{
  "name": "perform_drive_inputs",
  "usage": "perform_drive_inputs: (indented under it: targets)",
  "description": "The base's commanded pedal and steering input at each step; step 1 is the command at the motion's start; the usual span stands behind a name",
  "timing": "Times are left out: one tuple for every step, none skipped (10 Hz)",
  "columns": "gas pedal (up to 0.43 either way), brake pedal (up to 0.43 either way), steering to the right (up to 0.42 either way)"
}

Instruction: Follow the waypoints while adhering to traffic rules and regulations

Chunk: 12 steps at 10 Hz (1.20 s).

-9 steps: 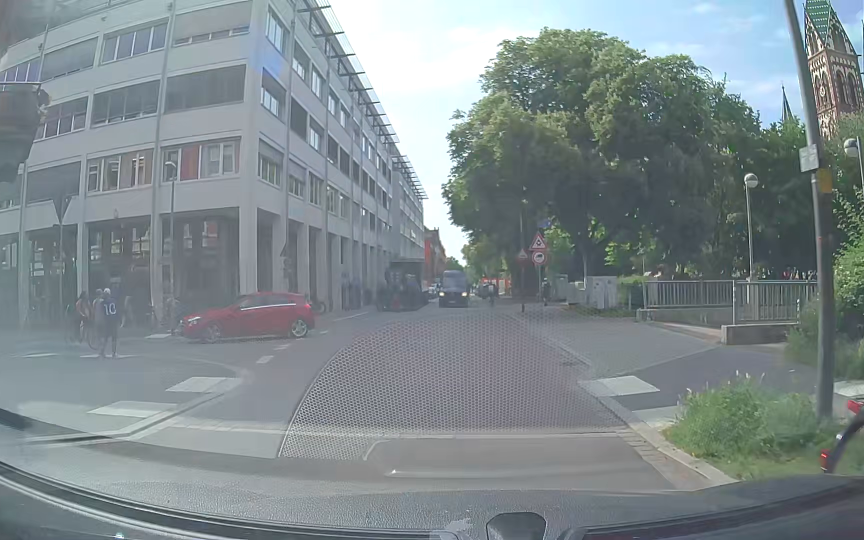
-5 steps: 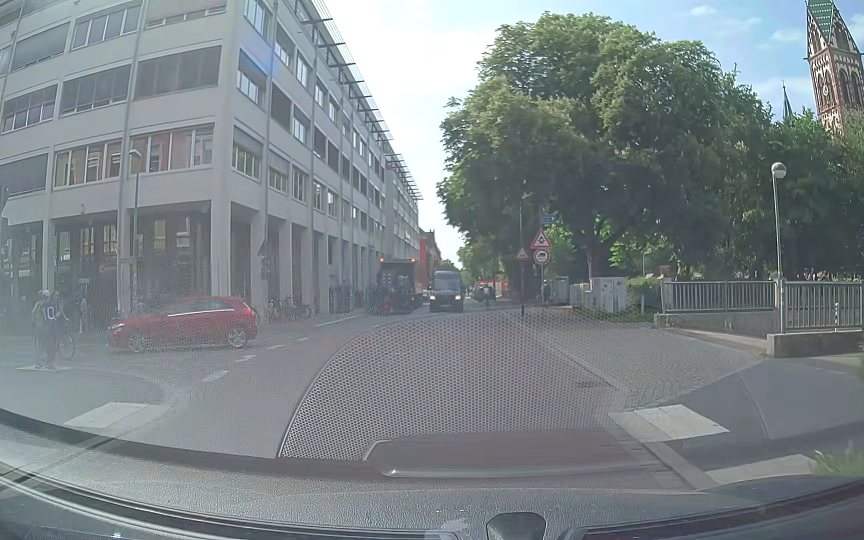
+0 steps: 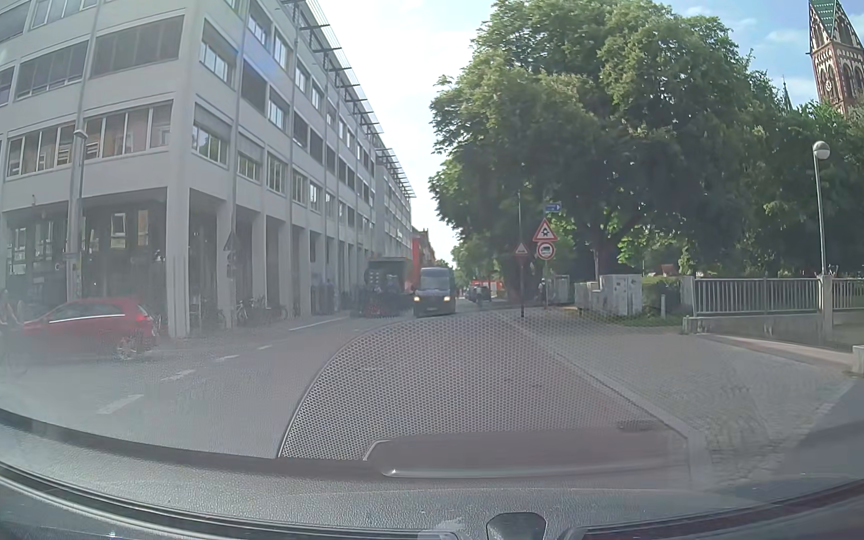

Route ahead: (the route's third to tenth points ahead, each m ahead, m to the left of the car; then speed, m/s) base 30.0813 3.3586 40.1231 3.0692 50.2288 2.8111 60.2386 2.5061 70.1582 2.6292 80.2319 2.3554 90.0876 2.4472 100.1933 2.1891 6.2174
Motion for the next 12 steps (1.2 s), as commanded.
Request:
perform_drive_inputs:
  targets:
    - [0.028, 0.0, 0.011]
    - [0.028, 0.0, 0.011]
    - [0.028, 0.0, 0.011]
    - [0.028, 0.0, 0.012]
    - [0.028, 0.0, 0.012]
    - [0.028, 0.0, 0.013]
    - [0.028, 0.0, 0.012]
    - [0.028, 0.0, 0.012]
    - [0.039, 0.0, 0.011]
    - [0.039, 0.0, 0.011]
    - [0.039, 0.0, 0.01]
    - [0.039, 0.0, 0.01]
